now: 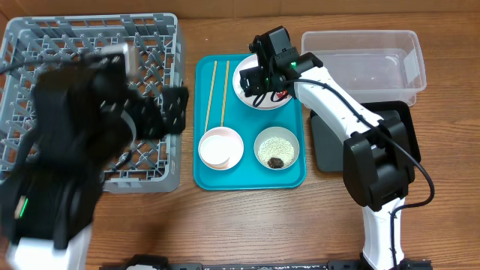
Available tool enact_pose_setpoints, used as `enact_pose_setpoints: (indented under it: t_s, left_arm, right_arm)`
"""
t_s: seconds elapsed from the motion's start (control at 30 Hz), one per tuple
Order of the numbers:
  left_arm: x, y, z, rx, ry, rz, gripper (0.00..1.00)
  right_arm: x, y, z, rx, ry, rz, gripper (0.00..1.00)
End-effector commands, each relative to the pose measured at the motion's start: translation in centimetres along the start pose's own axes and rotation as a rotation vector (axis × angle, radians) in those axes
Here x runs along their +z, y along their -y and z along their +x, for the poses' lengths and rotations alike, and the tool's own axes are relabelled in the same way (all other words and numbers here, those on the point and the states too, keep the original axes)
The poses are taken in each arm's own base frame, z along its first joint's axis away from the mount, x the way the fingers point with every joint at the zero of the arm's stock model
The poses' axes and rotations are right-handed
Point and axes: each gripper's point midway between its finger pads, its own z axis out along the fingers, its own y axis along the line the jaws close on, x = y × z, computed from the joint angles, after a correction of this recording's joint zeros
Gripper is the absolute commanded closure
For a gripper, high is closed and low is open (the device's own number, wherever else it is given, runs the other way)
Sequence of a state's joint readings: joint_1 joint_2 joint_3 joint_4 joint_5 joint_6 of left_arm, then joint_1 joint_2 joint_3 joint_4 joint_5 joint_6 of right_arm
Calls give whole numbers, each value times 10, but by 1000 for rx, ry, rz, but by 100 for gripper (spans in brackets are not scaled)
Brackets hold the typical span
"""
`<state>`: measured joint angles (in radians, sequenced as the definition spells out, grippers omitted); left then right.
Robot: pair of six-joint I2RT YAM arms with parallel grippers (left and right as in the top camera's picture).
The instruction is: Sort waste into correct bins and load items into the dishwasher
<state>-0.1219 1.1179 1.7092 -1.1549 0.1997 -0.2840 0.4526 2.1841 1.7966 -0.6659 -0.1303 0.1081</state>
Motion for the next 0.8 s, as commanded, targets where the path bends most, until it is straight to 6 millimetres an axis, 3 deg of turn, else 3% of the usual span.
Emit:
enact_pose_setpoints:
  t_s: [0.0, 0.13, 0.23, 0.43, 0.6, 0.7, 0.77]
  left_arm:
    - [-30, -4, -6, 39, 80, -54, 0]
    - [-40, -16, 6, 33, 63, -122, 0]
    - [-39, -23, 17, 25, 12, -151, 0]
    - [-32, -26, 25, 20, -36, -164, 0]
    - [-30, -27, 25, 19, -44, -167, 0]
    - [-26, -28, 27, 17, -61, -172, 0]
    - [-25, -29, 28, 16, -68, -174, 0]
  right_arm:
    - [19, 4, 11, 0, -31, 10, 23]
    - [41, 8, 24, 7, -67, 5, 34]
    - [43, 8, 23, 7, -61, 4, 44]
    - [42, 7, 26, 34, -76, 0, 46]
    - [49, 9, 30, 56, -85, 2, 89]
    - [31, 2, 18, 52, -61, -11, 96]
    - [3, -5, -2, 51, -12, -40, 96]
